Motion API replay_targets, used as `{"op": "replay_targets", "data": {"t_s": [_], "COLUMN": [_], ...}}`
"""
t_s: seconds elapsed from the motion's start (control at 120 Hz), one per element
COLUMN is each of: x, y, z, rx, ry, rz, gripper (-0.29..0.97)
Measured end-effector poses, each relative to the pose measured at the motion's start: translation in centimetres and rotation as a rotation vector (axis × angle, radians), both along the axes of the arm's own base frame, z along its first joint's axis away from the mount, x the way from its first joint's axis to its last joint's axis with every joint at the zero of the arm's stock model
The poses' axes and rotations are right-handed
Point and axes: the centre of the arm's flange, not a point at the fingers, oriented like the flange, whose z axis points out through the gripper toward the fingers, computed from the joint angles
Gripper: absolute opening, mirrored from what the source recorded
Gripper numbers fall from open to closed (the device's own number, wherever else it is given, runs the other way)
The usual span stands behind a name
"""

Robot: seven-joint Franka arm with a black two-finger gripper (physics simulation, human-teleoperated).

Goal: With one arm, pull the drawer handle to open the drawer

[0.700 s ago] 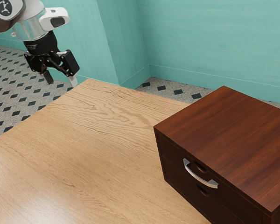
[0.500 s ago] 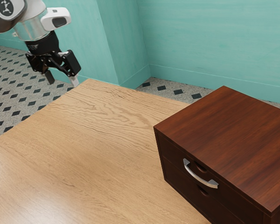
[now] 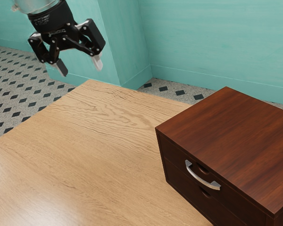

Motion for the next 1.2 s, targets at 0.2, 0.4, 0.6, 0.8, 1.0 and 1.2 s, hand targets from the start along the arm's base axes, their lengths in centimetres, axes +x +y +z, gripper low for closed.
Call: {"op": "replay_targets", "data": {"t_s": [0.2, 0.4, 0.6, 0.8, 1.0, 1.2], "x": [-0.9, -3.7, -1.5, -2.4, -3.9, -4.1], "y": [-11.6, -18.6, -8.3, -9.9, -11.5, -12.4], "z": [-1.7, -6.1, -11.4, -15.7, -16.9, -18.9], "rx": [-0.038, -0.049, -0.082, -0.127, -0.218, -0.288], "ry": [0.064, 0.135, 0.125, 0.077, -0.006, -0.053], "rz": [0.0, 0.026, 0.378, 0.442, 0.478, 0.519], "gripper": [0.65, 0.65, 0.65, 0.65, 0.65, 0.65]}}
